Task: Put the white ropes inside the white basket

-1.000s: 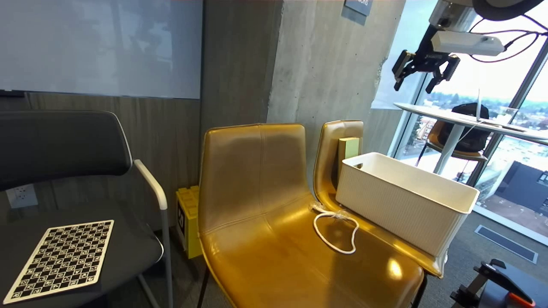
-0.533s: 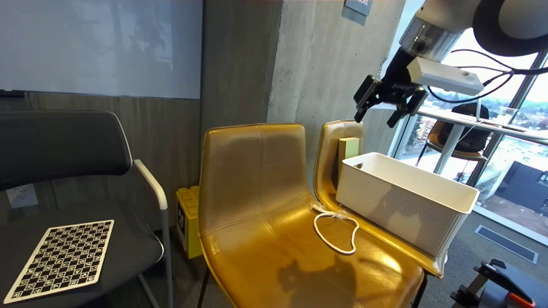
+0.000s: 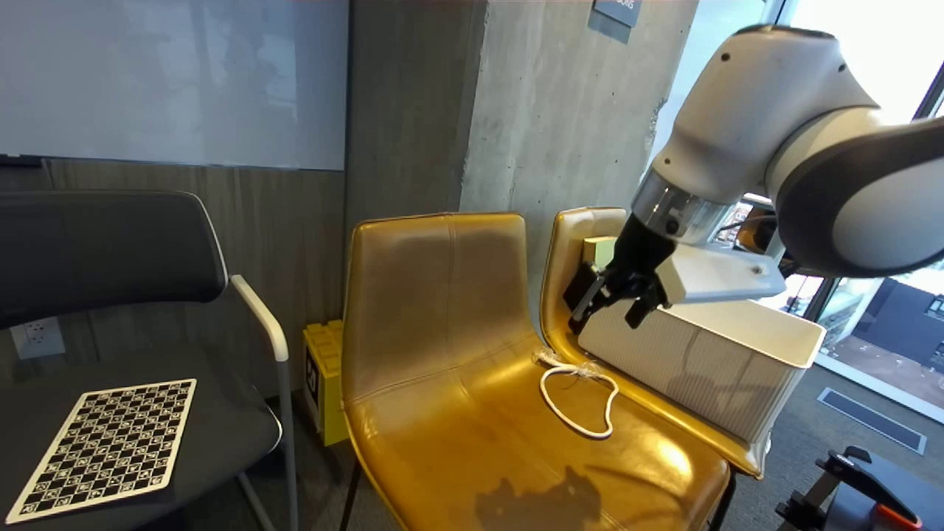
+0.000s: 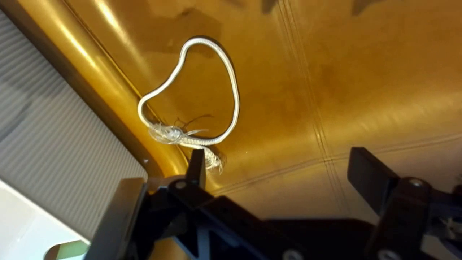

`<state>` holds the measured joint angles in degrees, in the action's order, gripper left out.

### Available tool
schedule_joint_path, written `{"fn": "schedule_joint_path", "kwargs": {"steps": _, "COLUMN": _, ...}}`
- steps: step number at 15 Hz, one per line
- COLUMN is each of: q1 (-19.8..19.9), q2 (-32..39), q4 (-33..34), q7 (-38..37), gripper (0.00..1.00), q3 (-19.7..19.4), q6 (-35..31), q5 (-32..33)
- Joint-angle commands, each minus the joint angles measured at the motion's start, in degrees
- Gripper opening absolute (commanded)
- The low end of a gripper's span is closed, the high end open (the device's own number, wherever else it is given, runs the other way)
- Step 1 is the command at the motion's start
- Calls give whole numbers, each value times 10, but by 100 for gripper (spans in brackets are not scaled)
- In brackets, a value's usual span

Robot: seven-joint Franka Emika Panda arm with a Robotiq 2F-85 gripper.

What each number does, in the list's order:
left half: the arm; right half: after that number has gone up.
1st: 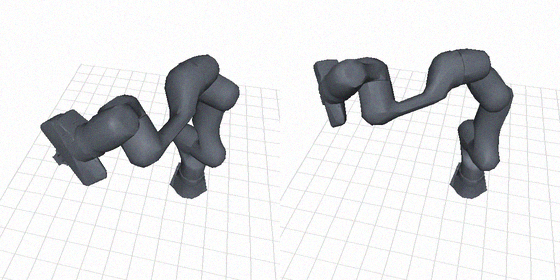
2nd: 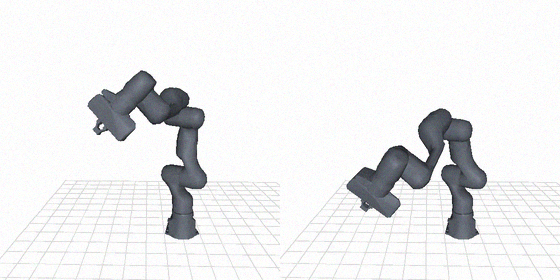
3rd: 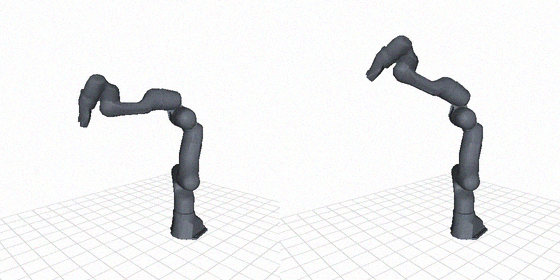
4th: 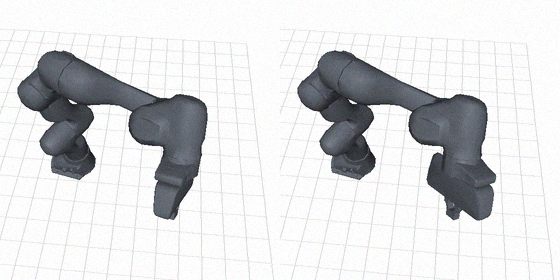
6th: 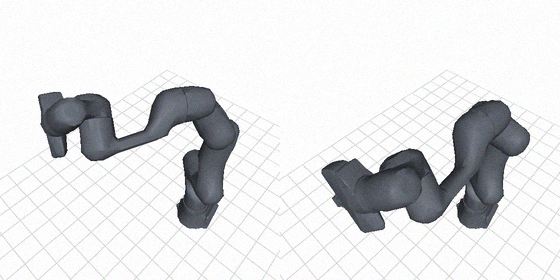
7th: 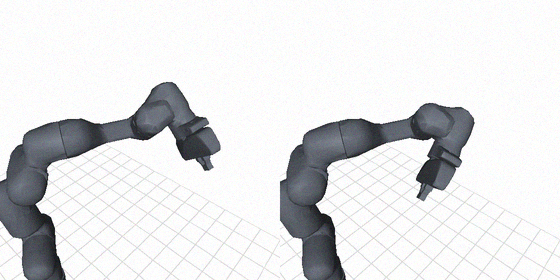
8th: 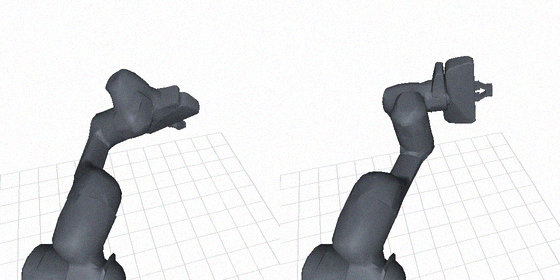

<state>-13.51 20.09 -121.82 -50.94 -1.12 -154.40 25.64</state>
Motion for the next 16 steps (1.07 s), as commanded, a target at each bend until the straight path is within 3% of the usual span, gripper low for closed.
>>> {"fn": "schedule_joint_path", "kwargs": {"steps": 1, "q1": -55, "q2": 82, "q4": 34, "q7": -44, "gripper": 100, "q3": -49, "q6": -36, "q5": 51}}
{"fn": "schedule_joint_path", "kwargs": {"steps": 6, "q1": -91, "q2": 220, "q4": 133, "q7": -36, "gripper": 100, "q3": -110, "q6": -45, "q5": 41}}
{"fn": "schedule_joint_path", "kwargs": {"steps": 12, "q1": -76, "q2": 344, "q4": 243, "q7": 13, "gripper": 100, "q3": -118, "q6": -26, "q5": -30}}
{"fn": "schedule_joint_path", "kwargs": {"steps": 14, "q1": -77, "q2": 375, "q4": 266, "q7": 27, "gripper": 92, "q3": -125, "q6": -25, "q5": -48}}
{"fn": "schedule_joint_path", "kwargs": {"steps": 15, "q1": -75, "q2": 389, "q4": 278, "q7": 34, "gripper": 73, "q3": -129, "q6": -23, "q5": -57}}
{"fn": "schedule_joint_path", "kwargs": {"steps": 16, "q1": -74, "q2": 395, "q4": 289, "q7": 41, "gripper": 70, "q3": -131, "q6": -19, "q5": -65}}
